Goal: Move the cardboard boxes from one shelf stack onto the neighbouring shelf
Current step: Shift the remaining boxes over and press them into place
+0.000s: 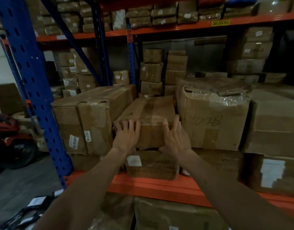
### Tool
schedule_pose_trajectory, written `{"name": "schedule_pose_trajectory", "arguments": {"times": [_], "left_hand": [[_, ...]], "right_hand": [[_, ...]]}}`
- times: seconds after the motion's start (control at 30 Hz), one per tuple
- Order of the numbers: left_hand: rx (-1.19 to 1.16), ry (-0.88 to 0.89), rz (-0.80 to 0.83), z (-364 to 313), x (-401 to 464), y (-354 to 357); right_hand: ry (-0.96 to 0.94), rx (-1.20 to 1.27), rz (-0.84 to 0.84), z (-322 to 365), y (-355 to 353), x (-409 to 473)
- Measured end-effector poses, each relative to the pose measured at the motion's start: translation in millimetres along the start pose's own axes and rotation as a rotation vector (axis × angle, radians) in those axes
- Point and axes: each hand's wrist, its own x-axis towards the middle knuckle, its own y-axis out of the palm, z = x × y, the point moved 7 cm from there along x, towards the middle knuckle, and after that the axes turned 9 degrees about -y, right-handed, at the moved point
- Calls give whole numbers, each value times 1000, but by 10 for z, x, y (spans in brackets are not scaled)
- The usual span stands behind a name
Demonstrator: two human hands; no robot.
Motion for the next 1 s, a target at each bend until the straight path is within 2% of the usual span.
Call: {"name": "schedule_pose_trajectory", "arguments": {"times": [0.1,0.17,0.23,0.37,0.47,0.6,0.67,0.7,0.77,0.87,0.93,1.0], "left_hand": [[33,-32,8,-56,35,-7],[89,-37,96,-99,47,52],[103,-65,68,-125,51,37],[113,-83,57,-175,71,11],[110,-63,74,-158,80,-2],[42,27,176,-113,30,-25],[-159,35,224,-12,-47,-93],[-312,-3,227,75,-96,-146],[-537,-160,125,304,-215,-246],[-640,-457,8,680,-440,-249],[-735,-631,13,902,-542,-156],[-905,-813,106,1106,-610,11]], "right_hand": [[-30,-123,-38,-14,53,-31],[-42,-174,-47,-10,101,-35],[-41,-219,-46,-5,126,-23],[6,-311,14,10,122,-17],[-4,-498,70,72,21,-45],[-51,-404,150,93,-131,-64],[-78,-290,164,73,-232,-92],[-103,-236,157,54,-278,-105],[-148,-137,147,-5,-359,-134],[-196,-43,199,-74,-441,-165],[-209,4,257,-77,-524,-129],[-217,35,263,-24,-680,-37]]}}
